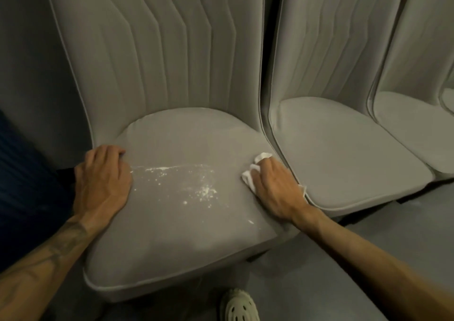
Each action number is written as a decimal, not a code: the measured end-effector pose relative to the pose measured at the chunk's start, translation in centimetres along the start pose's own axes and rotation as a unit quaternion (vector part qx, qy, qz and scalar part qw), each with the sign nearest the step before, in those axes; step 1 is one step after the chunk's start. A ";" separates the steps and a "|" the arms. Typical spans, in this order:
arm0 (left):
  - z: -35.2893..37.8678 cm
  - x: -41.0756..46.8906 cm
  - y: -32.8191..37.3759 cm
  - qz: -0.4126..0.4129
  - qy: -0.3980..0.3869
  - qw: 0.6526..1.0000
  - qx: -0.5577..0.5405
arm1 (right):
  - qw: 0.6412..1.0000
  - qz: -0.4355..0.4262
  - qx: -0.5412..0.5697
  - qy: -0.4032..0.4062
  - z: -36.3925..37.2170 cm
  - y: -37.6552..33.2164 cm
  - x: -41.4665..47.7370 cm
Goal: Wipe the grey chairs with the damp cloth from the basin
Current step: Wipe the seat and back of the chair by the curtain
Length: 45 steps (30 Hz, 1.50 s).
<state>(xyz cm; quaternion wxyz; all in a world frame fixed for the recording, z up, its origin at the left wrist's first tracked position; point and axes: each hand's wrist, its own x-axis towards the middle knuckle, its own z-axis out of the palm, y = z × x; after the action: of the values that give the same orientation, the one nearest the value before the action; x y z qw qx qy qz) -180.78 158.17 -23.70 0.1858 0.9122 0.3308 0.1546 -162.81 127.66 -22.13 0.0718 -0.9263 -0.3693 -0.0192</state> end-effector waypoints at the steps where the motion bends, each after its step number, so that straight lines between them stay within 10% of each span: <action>1: -0.1 0.0 0.0 0.001 0.004 1.000 -0.003 | 0.999 0.040 -0.020 0.017 0.0 0.3 -0.3; 8: 0.2 0.0 0.1 0.005 0.009 1.000 -0.008 | 0.995 -0.011 0.075 0.067 2.2 -6.5 -4.3; 14: 0.0 0.0 0.1 0.008 0.013 1.000 -0.011 | 0.979 0.147 0.038 0.135 1.6 -5.3 -4.7; 19: 0.2 0.1 0.0 0.005 0.017 1.000 -0.018 | 0.988 -0.014 0.073 0.135 3.5 -11.5 -5.6; 25: -0.1 0.0 0.2 -0.001 0.019 1.000 -0.019 | 0.985 0.121 0.043 0.113 1.7 -8.0 -4.8; 31: 0.3 0.0 -0.5 0.003 0.022 1.000 -0.009 | 0.983 -0.078 0.065 0.150 4.3 -13.4 -4.9; 38: -1.0 -0.5 -0.6 -0.006 0.078 0.995 -0.061 | 0.992 0.053 0.047 0.108 2.6 -7.9 1.3; 45: -1.7 -5.7 -1.6 -0.135 0.072 0.986 -0.070 | 0.981 -0.142 0.115 0.058 3.3 -11.8 0.7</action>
<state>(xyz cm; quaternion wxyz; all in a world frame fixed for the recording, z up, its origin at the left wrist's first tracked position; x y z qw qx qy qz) -186.60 155.95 -23.80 0.2444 0.8305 0.4515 0.2159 -170.47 137.13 -23.90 0.1956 -0.8474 -0.4920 -0.0404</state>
